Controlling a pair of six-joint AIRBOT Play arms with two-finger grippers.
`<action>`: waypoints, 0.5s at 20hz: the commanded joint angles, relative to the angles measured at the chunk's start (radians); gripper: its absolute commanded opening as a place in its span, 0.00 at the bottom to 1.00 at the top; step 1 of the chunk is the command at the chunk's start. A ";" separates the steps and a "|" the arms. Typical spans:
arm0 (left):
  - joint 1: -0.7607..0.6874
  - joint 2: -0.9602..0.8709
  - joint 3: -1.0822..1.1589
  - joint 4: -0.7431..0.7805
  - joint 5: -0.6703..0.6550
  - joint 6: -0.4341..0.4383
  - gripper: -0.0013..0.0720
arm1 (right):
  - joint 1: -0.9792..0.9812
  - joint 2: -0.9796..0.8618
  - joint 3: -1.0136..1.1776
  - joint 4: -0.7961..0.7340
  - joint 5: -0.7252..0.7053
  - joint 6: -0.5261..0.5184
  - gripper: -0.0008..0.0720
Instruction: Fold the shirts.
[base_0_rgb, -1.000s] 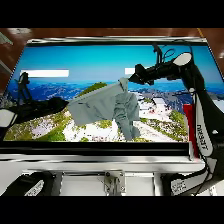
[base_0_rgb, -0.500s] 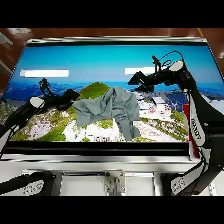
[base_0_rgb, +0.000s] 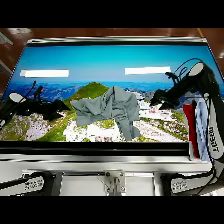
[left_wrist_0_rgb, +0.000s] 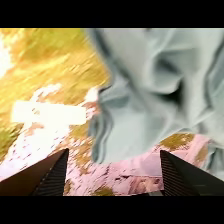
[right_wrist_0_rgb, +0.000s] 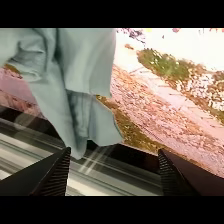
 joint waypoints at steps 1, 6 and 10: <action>-0.018 -0.005 -0.100 -0.041 -0.024 0.068 0.99 | 0.041 0.042 -0.178 0.031 -0.091 -0.004 0.94; -0.165 -0.089 -0.122 -0.117 0.116 0.077 0.99 | 0.115 0.043 -0.250 0.033 -0.131 0.004 0.94; -0.224 -0.147 -0.122 -0.205 0.204 0.093 0.89 | 0.151 0.043 -0.250 0.046 -0.128 0.027 0.94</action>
